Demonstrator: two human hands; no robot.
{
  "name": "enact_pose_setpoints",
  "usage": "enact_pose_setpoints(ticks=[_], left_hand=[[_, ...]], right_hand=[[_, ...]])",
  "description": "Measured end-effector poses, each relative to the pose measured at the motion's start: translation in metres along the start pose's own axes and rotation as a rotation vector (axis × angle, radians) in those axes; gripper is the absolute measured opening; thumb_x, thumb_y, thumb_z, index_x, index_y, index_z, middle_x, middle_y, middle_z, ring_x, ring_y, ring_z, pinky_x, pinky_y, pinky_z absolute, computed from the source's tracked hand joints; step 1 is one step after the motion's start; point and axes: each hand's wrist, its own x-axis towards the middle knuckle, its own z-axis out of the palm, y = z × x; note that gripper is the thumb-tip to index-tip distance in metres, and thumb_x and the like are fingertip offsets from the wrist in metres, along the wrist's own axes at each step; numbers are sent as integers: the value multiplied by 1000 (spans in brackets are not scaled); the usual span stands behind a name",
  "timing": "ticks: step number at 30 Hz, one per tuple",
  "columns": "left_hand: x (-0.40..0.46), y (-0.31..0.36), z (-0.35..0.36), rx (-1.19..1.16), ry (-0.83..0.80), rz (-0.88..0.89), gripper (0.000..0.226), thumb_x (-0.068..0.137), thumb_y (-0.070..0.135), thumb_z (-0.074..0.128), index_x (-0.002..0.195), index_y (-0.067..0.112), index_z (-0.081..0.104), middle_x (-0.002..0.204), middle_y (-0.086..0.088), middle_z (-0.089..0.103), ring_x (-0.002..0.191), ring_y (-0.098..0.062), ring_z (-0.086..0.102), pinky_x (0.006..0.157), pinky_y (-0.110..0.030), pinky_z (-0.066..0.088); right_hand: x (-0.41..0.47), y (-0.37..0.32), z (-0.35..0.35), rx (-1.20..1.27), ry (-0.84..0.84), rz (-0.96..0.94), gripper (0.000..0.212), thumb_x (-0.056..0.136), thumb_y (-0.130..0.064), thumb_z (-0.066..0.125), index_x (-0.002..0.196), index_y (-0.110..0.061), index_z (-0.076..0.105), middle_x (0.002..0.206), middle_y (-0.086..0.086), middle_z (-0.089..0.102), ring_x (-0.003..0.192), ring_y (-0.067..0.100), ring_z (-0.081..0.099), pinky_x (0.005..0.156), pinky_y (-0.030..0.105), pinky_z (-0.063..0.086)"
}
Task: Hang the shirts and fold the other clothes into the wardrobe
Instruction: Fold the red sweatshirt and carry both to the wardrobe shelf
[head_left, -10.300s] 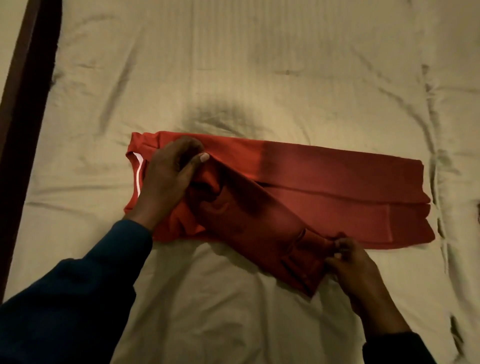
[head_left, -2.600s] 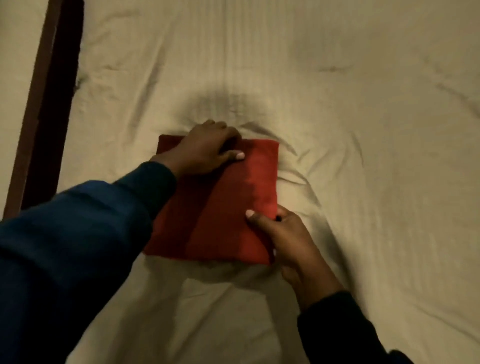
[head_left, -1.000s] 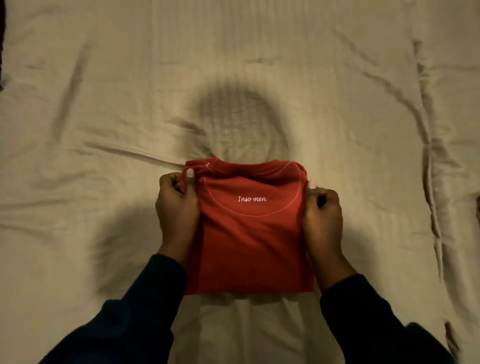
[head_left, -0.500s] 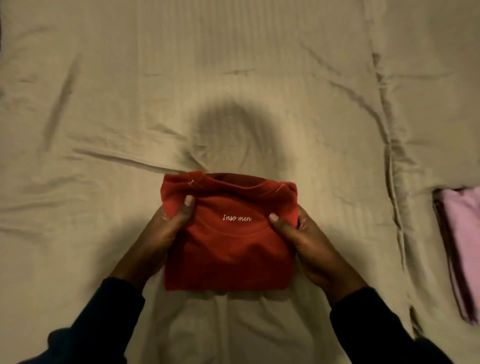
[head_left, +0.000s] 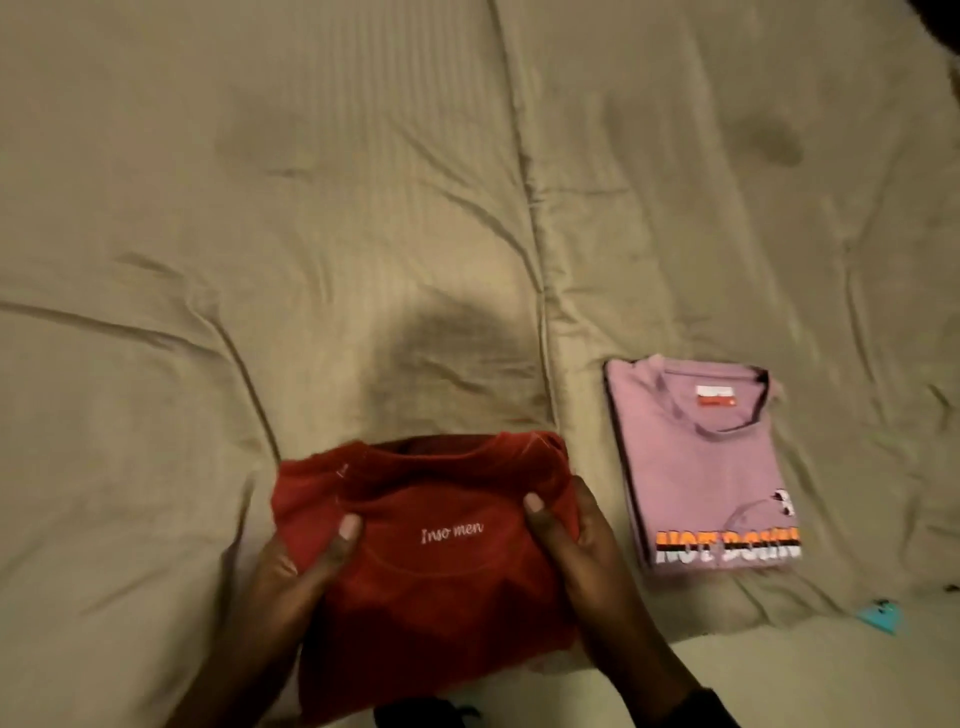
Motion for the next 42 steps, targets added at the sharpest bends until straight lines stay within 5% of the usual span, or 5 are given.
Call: enact_pose_setpoints(ticks=[7, 26, 35, 39, 42], left_hand=[[-65, -73, 113, -4, -113, -64, 41, 80, 51, 66, 118, 33, 66, 103, 16, 76, 99, -4, 71, 99, -32, 50], [-17, -52, 318, -47, -137, -48, 48, 92, 52, 59, 119, 13, 71, 112, -12, 75, 103, -25, 73, 89, -39, 59], [10, -63, 342, -34, 109, -17, 27, 94, 37, 66, 103, 13, 71, 89, -6, 76, 82, -21, 73, 64, -28, 57], [17, -69, 348, 507, 537, 100, 38, 97, 36, 57, 119, 6, 57, 113, -17, 65, 108, -37, 61, 89, -41, 46], [7, -59, 374, 628, 600, 365, 56, 102, 40, 41, 139, -1, 44, 140, -22, 50, 131, -38, 44, 109, -45, 33]], right_hand=[[-54, 56, -132, 24, 46, 69, 32, 94, -25, 60, 126, -27, 63, 116, -8, 73, 110, 12, 69, 93, 29, 55], [42, 22, -315, -176, 215, -66, 33, 96, -49, 58, 112, -22, 67, 104, -2, 73, 98, 15, 69, 93, 40, 55], [104, 43, -333, -225, 191, -85, 28, 94, -38, 65, 112, -16, 63, 106, 2, 72, 101, 22, 68, 92, 43, 54], [108, 48, -322, -385, 312, 46, 41, 97, -44, 57, 122, -12, 54, 112, 2, 61, 111, 29, 60, 87, 32, 44], [98, 44, -307, -618, 551, -128, 54, 99, -47, 49, 133, -5, 51, 131, 18, 56, 121, 38, 53, 96, 43, 42]])
